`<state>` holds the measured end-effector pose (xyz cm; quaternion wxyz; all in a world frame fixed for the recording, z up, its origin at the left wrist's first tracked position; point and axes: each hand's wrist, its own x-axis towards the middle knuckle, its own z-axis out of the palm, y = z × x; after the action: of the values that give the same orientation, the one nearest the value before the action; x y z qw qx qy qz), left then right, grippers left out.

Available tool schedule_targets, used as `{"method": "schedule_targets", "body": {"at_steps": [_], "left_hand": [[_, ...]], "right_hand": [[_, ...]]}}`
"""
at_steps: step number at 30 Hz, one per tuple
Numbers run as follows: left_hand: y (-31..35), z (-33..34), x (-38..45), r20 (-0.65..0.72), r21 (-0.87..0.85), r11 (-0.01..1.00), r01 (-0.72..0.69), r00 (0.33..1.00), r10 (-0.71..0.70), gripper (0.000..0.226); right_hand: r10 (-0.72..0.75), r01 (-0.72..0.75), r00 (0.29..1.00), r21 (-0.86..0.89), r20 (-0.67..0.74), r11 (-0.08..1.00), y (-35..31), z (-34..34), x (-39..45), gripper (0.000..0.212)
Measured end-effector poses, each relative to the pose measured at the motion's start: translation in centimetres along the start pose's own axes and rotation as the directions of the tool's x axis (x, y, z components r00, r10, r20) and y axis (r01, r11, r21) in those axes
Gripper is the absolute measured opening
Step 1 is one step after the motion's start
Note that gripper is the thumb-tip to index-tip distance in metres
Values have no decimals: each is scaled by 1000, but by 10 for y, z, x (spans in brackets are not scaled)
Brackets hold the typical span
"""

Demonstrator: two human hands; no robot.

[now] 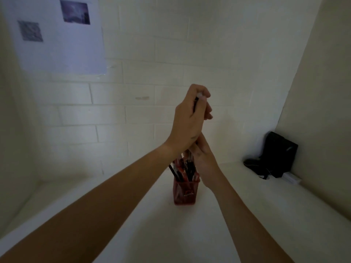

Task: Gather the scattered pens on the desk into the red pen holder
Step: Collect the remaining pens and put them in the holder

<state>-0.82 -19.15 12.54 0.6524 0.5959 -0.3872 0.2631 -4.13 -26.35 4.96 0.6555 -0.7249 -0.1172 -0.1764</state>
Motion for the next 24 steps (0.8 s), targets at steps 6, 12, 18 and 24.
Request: {"method": "schedule_targets", "body": {"at_steps": [6,12,18,24], "left_hand": [[-34,0,-18,133,64,997,42,990,-50,17],[-61,0,-34,70,67,994,82,994,-87,17],[-85,-5,-52,-87,330,934,138,989,-116,27],[-93,-7,-63,-62,563,817,125,992,-109,30]], "right_hand": [[8,-12,999,-95,-43,995,32,4,0,21],[-31,6,998,-401,-55,916,47,2,5,21],[-77,32,996,-574,-54,818,66,-5,-5,36],[-258,145,956,-538,-141,830,86,2,-17,46]]}}
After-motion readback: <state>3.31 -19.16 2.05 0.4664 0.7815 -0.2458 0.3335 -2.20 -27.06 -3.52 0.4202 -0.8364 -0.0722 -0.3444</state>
